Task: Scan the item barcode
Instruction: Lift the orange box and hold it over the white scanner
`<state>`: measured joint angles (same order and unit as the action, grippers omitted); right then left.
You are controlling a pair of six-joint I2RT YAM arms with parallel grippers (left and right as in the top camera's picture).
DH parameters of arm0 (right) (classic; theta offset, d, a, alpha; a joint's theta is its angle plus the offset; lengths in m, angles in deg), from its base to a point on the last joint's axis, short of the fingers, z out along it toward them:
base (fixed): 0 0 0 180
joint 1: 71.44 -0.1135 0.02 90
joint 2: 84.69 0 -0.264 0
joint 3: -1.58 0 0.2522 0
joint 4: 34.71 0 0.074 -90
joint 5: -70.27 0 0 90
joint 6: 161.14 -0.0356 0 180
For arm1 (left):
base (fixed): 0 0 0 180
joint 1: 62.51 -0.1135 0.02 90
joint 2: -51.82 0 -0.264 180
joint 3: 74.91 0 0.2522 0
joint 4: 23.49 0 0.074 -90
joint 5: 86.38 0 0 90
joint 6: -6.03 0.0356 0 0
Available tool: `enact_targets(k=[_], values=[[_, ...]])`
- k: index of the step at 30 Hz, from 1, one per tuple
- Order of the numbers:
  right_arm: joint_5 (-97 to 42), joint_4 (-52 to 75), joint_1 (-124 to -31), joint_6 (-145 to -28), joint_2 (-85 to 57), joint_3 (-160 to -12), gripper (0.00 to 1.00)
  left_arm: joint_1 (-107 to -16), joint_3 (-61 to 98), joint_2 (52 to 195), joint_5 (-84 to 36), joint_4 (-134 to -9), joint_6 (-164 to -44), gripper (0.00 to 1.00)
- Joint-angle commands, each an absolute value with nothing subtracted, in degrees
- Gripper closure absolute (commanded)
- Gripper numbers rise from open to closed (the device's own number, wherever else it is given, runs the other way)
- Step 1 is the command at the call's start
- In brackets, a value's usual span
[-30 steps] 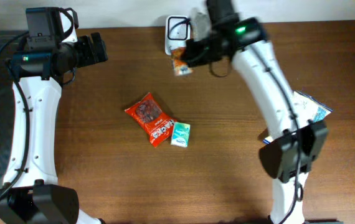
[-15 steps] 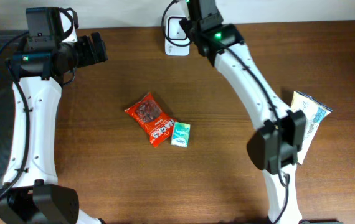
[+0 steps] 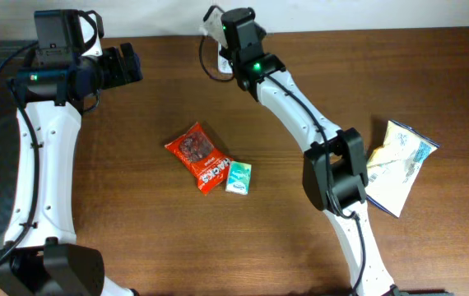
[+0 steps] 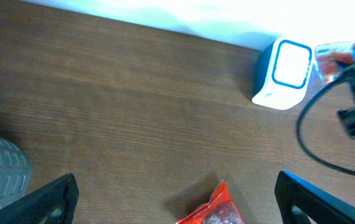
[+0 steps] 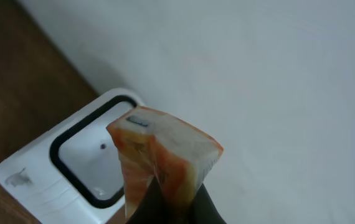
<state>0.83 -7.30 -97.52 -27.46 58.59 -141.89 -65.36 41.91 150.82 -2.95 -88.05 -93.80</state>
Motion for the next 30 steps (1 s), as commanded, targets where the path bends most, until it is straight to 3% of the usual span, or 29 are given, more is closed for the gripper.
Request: enact_targets(k=[1, 22, 30], values=[[1.7, -8.8, -97.8, -23.3, 60.5, -142.6, 0.96, -65.3, 42.0, 151.1, -2.7, -88.0, -92.8, 0.01], [1.7, -10.3, -97.5, -23.6, 60.8, -142.6, 0.96, -65.3, 42.0, 151.1, -2.7, -88.0, -92.9, 0.01], [1.5, -6.1, -97.5, -42.5, 51.6, -142.6, 0.96, -65.3, 42.0, 151.1, -2.7, -88.0, -92.9, 0.01]])
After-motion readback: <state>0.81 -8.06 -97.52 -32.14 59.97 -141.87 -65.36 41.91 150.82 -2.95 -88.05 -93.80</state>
